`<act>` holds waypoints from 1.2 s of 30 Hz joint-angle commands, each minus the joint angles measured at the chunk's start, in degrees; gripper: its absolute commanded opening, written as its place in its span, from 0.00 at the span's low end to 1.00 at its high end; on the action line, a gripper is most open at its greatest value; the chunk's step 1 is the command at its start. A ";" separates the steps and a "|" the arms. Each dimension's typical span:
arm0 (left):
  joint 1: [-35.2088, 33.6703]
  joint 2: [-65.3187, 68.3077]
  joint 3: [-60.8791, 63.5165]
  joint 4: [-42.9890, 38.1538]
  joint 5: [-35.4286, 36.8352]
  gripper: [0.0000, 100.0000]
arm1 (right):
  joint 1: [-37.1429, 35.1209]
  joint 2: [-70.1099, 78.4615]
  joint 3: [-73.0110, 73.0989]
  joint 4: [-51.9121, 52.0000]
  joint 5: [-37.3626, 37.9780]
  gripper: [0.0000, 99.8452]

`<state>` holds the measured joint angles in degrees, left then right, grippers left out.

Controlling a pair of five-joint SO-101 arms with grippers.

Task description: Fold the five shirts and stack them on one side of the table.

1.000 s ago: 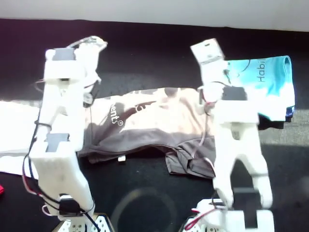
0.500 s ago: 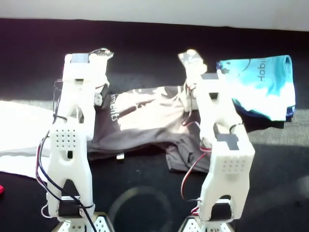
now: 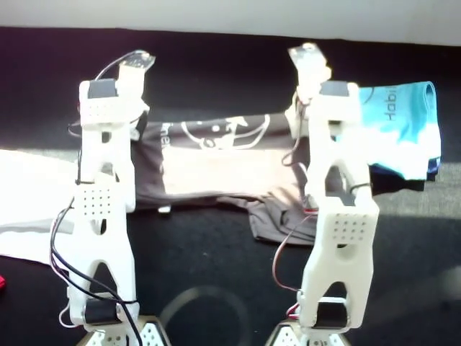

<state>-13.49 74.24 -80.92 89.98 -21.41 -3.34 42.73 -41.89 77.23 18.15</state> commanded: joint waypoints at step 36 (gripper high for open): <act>-1.71 -49.10 82.95 -17.58 7.12 0.01 | -6.99 -58.95 91.47 -25.36 2.55 0.01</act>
<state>-12.18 28.09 -1.45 76.09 -14.46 -9.76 -13.01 42.24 58.95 20.18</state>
